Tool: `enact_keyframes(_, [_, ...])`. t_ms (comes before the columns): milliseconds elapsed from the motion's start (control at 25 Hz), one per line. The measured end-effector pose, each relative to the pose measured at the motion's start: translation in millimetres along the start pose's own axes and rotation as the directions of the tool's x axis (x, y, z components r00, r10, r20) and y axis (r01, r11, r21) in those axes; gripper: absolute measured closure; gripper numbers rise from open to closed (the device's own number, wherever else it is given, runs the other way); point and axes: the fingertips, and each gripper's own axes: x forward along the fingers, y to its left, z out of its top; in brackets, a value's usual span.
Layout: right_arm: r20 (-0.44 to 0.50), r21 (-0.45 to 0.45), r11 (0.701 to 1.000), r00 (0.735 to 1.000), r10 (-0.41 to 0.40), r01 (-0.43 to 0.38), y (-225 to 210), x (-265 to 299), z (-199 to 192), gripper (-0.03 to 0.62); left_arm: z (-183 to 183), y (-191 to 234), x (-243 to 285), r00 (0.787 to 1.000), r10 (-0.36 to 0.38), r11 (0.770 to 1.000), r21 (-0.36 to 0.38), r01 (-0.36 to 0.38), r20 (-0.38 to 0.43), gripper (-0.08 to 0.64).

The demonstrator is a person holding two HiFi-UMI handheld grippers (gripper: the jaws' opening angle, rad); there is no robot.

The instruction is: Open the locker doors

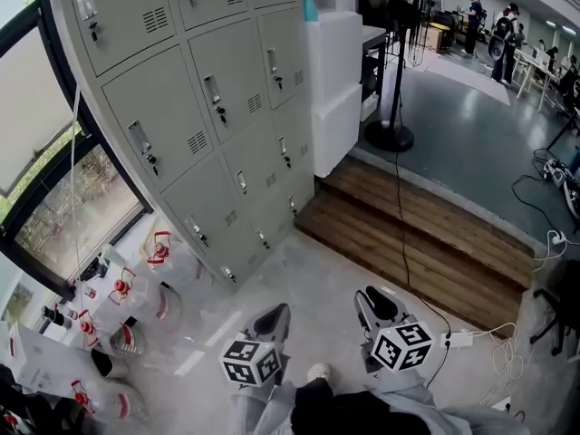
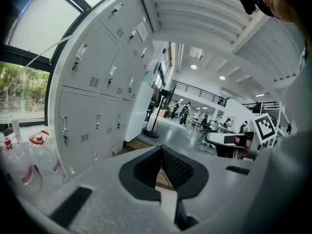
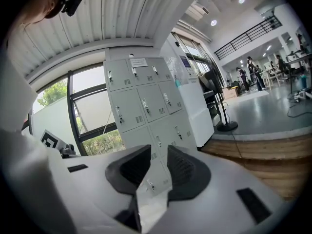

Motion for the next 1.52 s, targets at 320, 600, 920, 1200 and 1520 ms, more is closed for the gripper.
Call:
enact_keyframes(320, [0.005, 0.01, 1.0, 1.0, -0.013, 0.013, -19.1, 50.1, 17.8, 0.505, 22.2, 27.0, 39.7, 1.0, -0.015, 1.0, 0.003, 0.015, -0.013, 0.551])
enact_keyframes(600, [0.02, 0.021, 0.999, 0.999, -0.027, 0.027, -28.3, 79.3, 21.2, 0.505, 30.6, 46.9, 64.1, 0.999, -0.037, 0.999, 0.013, 0.037, -0.023, 0.551])
enact_keyframes(920, [0.016, 0.02, 0.998, 0.998, -0.058, 0.057, -29.9, 73.3, 17.4, 0.505, 28.1, 47.1, 74.2, 0.996, -0.077, 0.997, 0.012, 0.078, -0.039, 0.551])
enact_keyframes(1200, [0.0, 0.019, 0.998, 0.998, -0.063, 0.063, -34.0, 72.5, 11.3, 0.505, 22.4, 51.3, 75.3, 0.997, -0.071, 0.997, -0.011, 0.071, -0.041, 0.551])
enact_keyframes(1520, [0.007, 0.02, 0.999, 0.999, -0.042, 0.041, -59.9, 102.2, 24.5, 0.505, 35.1, 58.6, 111.9, 0.998, -0.057, 0.998, -0.007, 0.057, -0.032, 0.551])
